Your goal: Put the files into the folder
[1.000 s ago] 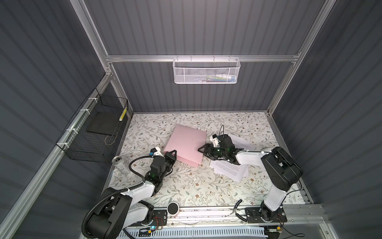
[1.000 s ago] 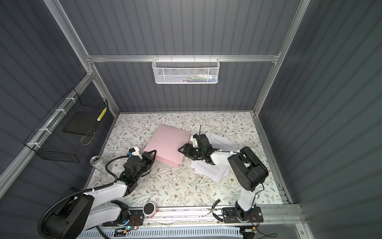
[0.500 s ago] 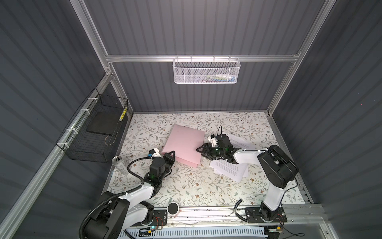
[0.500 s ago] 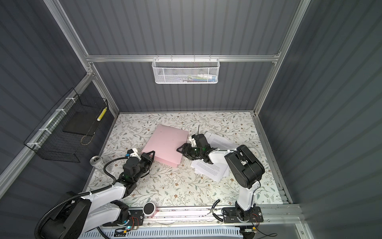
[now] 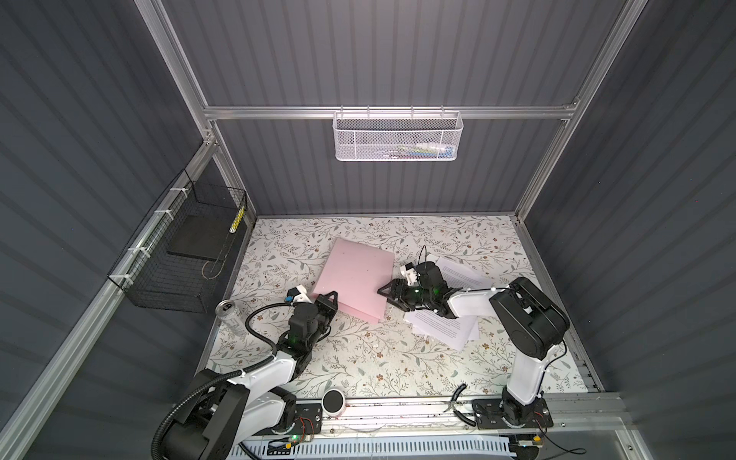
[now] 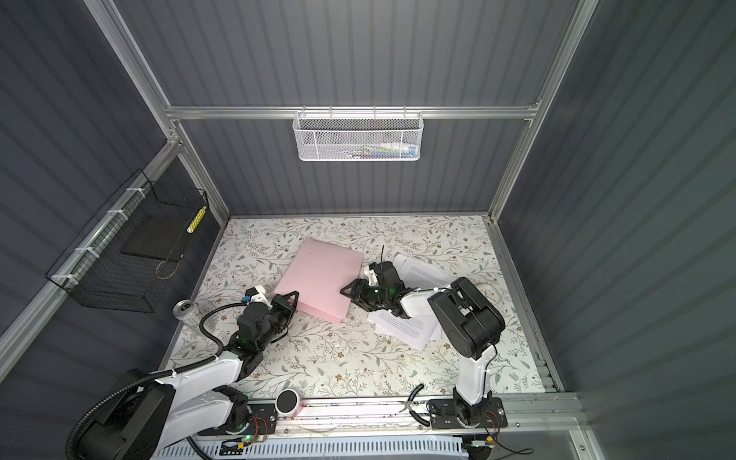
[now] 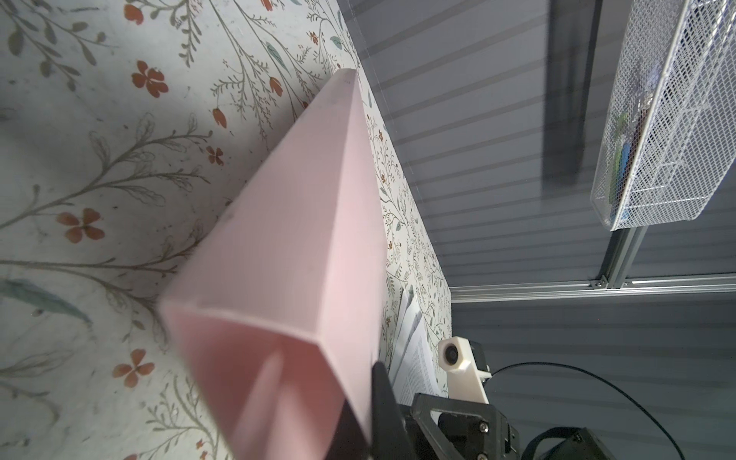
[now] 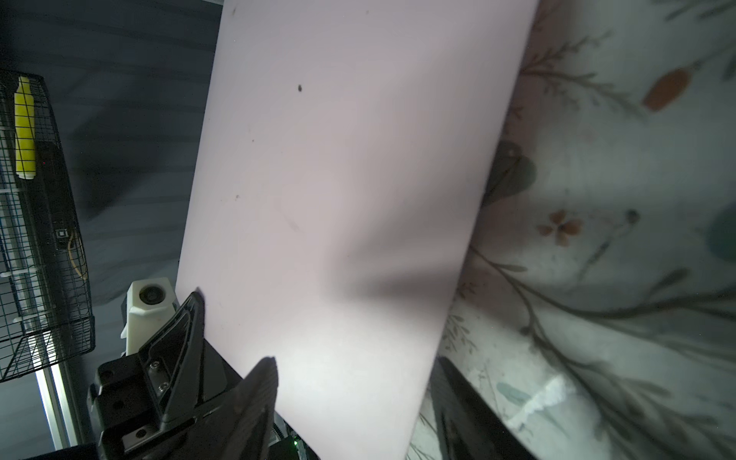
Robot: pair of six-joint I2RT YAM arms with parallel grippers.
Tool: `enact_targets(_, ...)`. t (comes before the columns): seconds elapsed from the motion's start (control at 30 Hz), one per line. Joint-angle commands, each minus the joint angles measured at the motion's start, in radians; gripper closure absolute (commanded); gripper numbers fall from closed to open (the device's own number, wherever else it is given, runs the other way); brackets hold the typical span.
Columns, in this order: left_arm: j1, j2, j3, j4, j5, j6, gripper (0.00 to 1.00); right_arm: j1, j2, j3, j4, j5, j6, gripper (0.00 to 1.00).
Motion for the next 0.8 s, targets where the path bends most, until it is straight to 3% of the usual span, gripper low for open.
enact_targets(0.0,-0.010,-0.009,0.011,-0.021,0.018,0.028,1.00,0.013,-0.015,-0.008,0.005,-0.003,0.001,0.37)
enact_targets(0.17,-0.010,-0.023,0.021,-0.050,0.018,0.042,1.00,0.011,-0.098,-0.034,-0.122,0.122,-0.055,0.38)
enact_targets(0.4,-0.016,0.028,0.014,0.009,0.035,0.026,1.00,0.011,-0.074,-0.015,-0.055,0.061,-0.041,0.38)
enact_targets(0.77,-0.024,0.054,0.038,-0.003,0.046,0.031,1.00,0.011,-0.112,-0.077,-0.098,0.162,-0.010,0.41)
